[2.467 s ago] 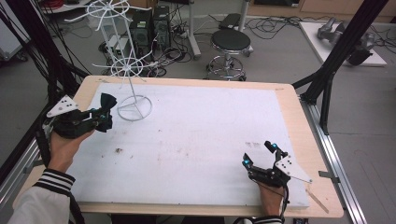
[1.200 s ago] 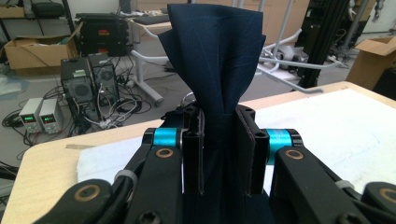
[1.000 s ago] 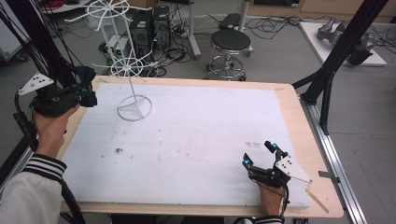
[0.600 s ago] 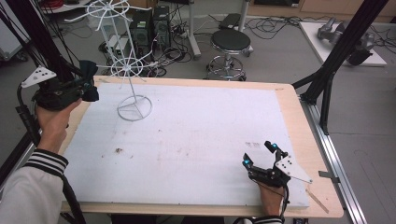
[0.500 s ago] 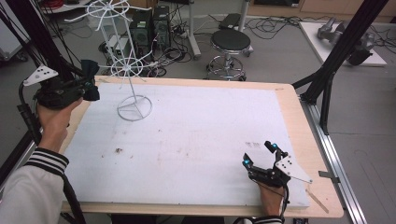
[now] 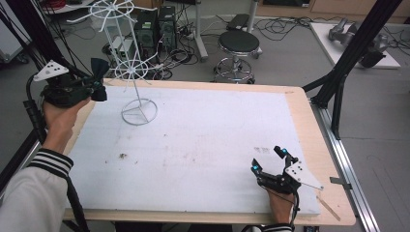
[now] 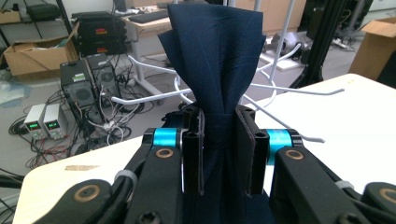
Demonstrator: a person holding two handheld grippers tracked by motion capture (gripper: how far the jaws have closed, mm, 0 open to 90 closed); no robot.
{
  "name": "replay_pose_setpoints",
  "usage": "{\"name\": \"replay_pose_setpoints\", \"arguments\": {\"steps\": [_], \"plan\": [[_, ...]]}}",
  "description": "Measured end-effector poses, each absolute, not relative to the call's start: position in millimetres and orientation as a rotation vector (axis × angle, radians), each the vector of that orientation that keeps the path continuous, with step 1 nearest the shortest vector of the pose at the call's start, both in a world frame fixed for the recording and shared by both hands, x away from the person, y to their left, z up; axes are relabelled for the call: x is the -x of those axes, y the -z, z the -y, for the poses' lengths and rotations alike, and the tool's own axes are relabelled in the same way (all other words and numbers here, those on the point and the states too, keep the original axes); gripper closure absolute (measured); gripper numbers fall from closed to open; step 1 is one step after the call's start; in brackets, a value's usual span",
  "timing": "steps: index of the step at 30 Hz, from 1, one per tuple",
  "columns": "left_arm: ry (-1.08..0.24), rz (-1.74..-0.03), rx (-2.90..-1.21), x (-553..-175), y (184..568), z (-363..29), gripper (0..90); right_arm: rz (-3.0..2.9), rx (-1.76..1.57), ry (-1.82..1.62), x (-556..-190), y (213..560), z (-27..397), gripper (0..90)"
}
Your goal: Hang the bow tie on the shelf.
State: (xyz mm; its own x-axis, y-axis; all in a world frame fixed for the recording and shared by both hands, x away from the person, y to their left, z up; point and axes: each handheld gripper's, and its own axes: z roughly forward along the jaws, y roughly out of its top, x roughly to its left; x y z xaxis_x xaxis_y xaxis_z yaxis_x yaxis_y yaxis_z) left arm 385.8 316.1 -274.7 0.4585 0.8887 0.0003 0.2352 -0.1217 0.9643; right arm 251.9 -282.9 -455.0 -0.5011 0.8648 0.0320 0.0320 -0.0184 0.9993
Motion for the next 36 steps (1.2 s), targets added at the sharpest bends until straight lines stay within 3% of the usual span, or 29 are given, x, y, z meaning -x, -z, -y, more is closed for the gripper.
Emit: {"name": "replay_pose_setpoints", "arguments": {"steps": [27,36], "plan": [[-0.761,-0.960,-1.726,-395.8,273.3,-292.5,73.0,-1.594,-0.952,-1.596,-251.7,455.1,283.1,6.7],[-0.792,-0.958,-1.717,-394.2,270.8,-291.3,52.3,-1.592,-0.947,-1.591,-251.9,455.1,283.2,6.7]]}}
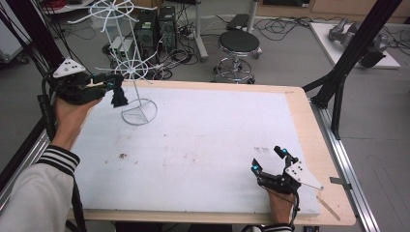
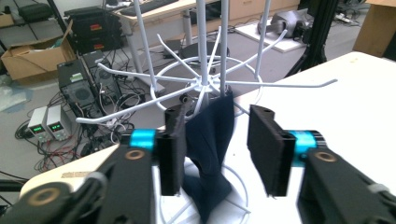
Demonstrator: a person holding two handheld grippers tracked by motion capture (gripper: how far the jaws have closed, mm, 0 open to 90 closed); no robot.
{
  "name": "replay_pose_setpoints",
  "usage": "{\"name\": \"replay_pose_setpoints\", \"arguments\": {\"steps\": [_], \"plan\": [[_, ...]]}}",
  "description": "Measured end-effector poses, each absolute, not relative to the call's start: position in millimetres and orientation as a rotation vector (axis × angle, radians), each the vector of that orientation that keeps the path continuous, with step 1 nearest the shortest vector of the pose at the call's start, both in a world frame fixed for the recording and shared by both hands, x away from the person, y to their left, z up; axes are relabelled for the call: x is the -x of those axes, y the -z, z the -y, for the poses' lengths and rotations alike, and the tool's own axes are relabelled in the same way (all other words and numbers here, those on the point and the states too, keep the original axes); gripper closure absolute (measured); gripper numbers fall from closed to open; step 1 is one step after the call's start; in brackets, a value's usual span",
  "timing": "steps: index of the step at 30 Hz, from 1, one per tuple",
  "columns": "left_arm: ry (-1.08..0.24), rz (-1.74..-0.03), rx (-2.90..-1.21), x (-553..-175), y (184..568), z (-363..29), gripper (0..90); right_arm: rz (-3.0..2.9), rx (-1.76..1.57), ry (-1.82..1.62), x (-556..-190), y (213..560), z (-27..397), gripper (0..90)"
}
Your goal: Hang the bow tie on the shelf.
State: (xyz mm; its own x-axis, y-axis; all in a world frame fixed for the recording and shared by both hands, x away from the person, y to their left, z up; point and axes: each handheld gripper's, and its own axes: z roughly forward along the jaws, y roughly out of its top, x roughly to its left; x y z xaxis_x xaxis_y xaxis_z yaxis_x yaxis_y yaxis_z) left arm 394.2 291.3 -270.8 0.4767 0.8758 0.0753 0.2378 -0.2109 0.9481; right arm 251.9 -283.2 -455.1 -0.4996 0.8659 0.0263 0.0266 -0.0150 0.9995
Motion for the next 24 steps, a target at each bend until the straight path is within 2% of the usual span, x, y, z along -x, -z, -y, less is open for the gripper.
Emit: {"name": "replay_pose_setpoints", "arguments": {"steps": [2,4,6,8,15,24], "plan": [[-0.797,-0.956,-1.709,-393.8,270.4,-291.9,47.7,-1.592,-0.947,-1.591,-251.9,455.1,283.2,6.7],[-0.787,-0.961,-1.702,-393.6,270.4,-292.4,39.4,-1.592,-0.946,-1.592,-252.0,455.0,283.3,6.7],[-0.790,-0.951,-1.698,-392.5,270.2,-292.8,36.3,-1.593,-0.945,-1.592,-251.8,455.1,283.3,6.7],[-0.774,-0.942,-1.684,-391.4,270.0,-293.2,28.5,-1.595,-0.948,-1.595,-251.5,455.1,283.3,6.7],[-0.793,-0.867,-1.638,-379.0,272.7,-295.2,23.1,-1.588,-0.945,-1.600,-251.4,455.2,283.7,6.7],[-0.754,-0.724,-1.552,-333.9,298.8,-298.0,20.1,-1.594,-0.948,-1.597,-251.6,455.2,283.3,6.7]]}}
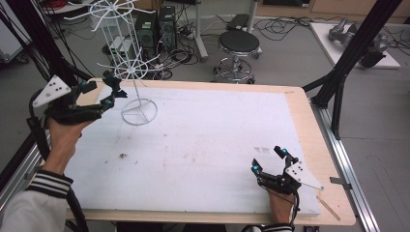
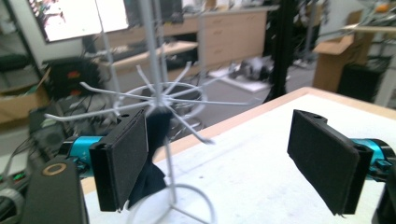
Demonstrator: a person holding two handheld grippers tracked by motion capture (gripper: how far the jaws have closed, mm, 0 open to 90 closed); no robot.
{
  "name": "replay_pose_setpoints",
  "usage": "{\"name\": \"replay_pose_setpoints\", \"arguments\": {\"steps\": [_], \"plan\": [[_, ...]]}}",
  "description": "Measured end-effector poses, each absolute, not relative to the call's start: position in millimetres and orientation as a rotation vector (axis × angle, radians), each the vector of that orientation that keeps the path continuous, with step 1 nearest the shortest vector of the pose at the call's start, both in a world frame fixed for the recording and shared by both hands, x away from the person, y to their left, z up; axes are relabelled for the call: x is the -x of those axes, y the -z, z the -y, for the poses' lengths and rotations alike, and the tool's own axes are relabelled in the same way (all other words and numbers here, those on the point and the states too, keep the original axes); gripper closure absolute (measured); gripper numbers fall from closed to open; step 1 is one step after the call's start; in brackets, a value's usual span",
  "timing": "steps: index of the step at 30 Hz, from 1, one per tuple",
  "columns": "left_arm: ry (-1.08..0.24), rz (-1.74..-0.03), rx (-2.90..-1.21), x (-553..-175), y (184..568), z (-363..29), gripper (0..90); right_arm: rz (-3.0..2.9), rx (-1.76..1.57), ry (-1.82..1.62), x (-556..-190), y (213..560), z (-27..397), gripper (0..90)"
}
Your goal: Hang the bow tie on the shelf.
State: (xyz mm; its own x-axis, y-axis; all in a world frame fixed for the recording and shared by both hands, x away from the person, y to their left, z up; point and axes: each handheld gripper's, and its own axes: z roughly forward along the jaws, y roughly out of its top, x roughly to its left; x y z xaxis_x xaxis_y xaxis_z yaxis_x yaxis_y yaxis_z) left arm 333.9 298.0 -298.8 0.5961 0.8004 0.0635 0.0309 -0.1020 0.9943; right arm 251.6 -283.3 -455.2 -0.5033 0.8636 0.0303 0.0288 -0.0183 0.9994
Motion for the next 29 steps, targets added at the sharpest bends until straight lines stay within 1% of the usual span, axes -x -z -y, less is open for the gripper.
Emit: {"name": "replay_pose_setpoints", "arguments": {"steps": [7,14,17,21,24,29], "plan": [[-0.689,-0.607,-1.515,-310.6,346.8,-305.0,18.7,-1.593,-0.946,-1.594,-250.9,455.2,282.8,6.7],[-0.641,-0.629,-1.493,-291.4,398.4,-312.5,17.9,-1.585,-0.941,-1.593,-251.0,455.2,283.0,6.7],[-0.648,-0.645,-1.493,-282.6,416.4,-311.4,16.6,-1.587,-0.944,-1.595,-251.1,455.2,283.0,6.7],[-0.668,-0.670,-1.440,-273.1,442.0,-306.5,16.4,-1.591,-0.942,-1.592,-251.3,455.1,282.8,6.7],[-0.676,-0.670,-1.441,-271.0,454.0,-301.4,15.6,-1.591,-0.943,-1.591,-251.4,455.1,282.8,6.7],[-0.682,-0.670,-1.463,-270.7,454.3,-298.7,15.0,-1.585,-0.949,-1.590,-250.8,455.2,282.8,6.7]]}}
